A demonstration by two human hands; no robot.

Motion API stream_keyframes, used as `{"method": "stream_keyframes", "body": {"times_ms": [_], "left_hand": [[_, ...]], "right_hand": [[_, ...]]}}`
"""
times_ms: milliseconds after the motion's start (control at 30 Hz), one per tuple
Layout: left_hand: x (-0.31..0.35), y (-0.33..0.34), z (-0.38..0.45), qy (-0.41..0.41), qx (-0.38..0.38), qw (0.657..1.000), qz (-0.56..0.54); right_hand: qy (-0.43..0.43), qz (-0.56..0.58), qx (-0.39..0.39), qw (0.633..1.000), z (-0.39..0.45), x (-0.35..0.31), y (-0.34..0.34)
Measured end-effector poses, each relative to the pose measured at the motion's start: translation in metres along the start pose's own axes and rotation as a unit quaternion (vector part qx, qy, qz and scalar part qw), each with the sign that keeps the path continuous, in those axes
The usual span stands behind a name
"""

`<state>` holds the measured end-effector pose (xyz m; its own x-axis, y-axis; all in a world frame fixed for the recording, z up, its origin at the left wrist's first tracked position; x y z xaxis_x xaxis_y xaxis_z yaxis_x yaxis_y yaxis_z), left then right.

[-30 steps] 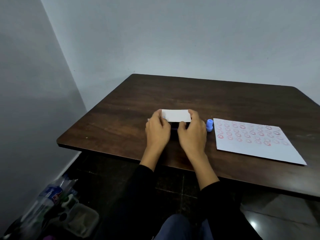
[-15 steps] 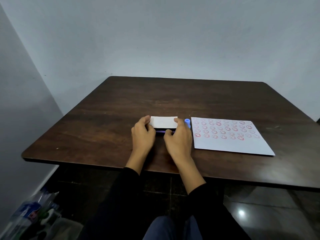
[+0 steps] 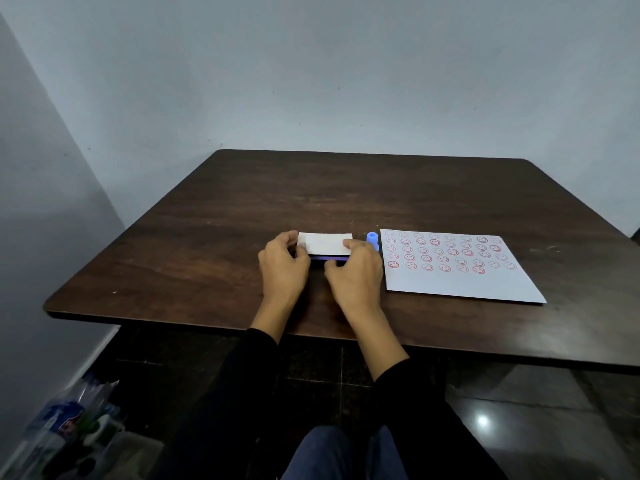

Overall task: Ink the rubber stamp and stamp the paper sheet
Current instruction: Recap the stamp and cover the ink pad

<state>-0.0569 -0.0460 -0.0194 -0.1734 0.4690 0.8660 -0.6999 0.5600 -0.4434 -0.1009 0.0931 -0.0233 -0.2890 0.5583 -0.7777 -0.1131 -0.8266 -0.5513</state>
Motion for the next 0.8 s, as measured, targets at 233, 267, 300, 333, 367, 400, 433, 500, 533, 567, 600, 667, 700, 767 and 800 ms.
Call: {"method": "stream_keyframes", "body": {"times_ms": [233, 267, 300, 333, 367, 400, 433, 500, 533, 567, 600, 667, 700, 767, 800], "left_hand": [[-0.001, 0.002, 0.000, 0.008, -0.006, 1.000, 0.025], [-0.002, 0.002, 0.001, 0.008, -0.007, 1.000, 0.028], [-0.002, 0.003, 0.001, 0.008, -0.008, 0.999, 0.031], [-0.003, 0.003, 0.001, 0.008, -0.009, 0.999, 0.034], [-0.003, 0.003, 0.001, 0.008, -0.010, 0.999, 0.038], [-0.003, 0.003, 0.001, 0.008, -0.010, 0.999, 0.042], [-0.003, 0.003, 0.001, 0.008, -0.010, 0.999, 0.044], [-0.002, 0.003, 0.001, 0.009, -0.010, 0.999, 0.045], [-0.002, 0.003, 0.001, 0.010, -0.011, 0.999, 0.046], [-0.001, 0.004, 0.001, 0.011, -0.014, 0.999, 0.049], [-0.001, 0.004, 0.001, 0.014, -0.017, 0.998, 0.053], [0.000, 0.005, 0.001, 0.017, -0.022, 0.998, 0.058], [0.000, 0.005, 0.001, 0.018, -0.023, 0.998, 0.060], [0.000, 0.005, 0.001, 0.018, -0.024, 0.998, 0.059], [0.000, 0.005, 0.001, 0.017, -0.026, 0.998, 0.058]], "right_hand": [[-0.011, -0.012, 0.006, 1.000, 0.000, -0.001, -0.001], [-0.010, -0.013, 0.007, 1.000, 0.000, -0.001, -0.001], [-0.009, -0.015, 0.006, 1.000, 0.000, -0.001, -0.001], [-0.010, -0.017, 0.003, 1.000, 0.000, -0.001, -0.001], [-0.012, -0.020, 0.000, 1.000, 0.000, -0.002, 0.000], [-0.014, -0.024, -0.002, 1.000, 0.000, -0.002, 0.000], [-0.014, -0.028, -0.003, 1.000, 0.000, -0.002, 0.001], [-0.012, -0.031, -0.002, 0.999, 0.000, -0.001, 0.001], [-0.012, -0.032, -0.001, 0.999, 0.000, -0.001, 0.001], [-0.014, -0.034, 0.000, 0.999, 0.000, -0.001, 0.001], [-0.015, -0.036, -0.001, 0.999, -0.001, -0.001, 0.001], [-0.016, -0.037, -0.003, 0.999, -0.001, -0.001, 0.002], [-0.016, -0.035, -0.001, 0.999, -0.001, -0.001, 0.001], [-0.027, -0.021, 0.015, 0.999, -0.002, -0.006, -0.003], [-0.039, -0.005, 0.031, 0.999, -0.004, -0.010, -0.007]]}}
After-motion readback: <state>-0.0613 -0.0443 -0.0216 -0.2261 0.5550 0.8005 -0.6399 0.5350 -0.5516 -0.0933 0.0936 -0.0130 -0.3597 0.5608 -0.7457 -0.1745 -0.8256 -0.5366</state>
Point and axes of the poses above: each hand's wrist, its own z-axis towards the middle knuckle, its own y-axis out of the palm, x = y × z, the point moved 7 cm from there along z, towards the middle knuckle, and after that the axes turned 2 degrees about -y, right-handed, at the moved point
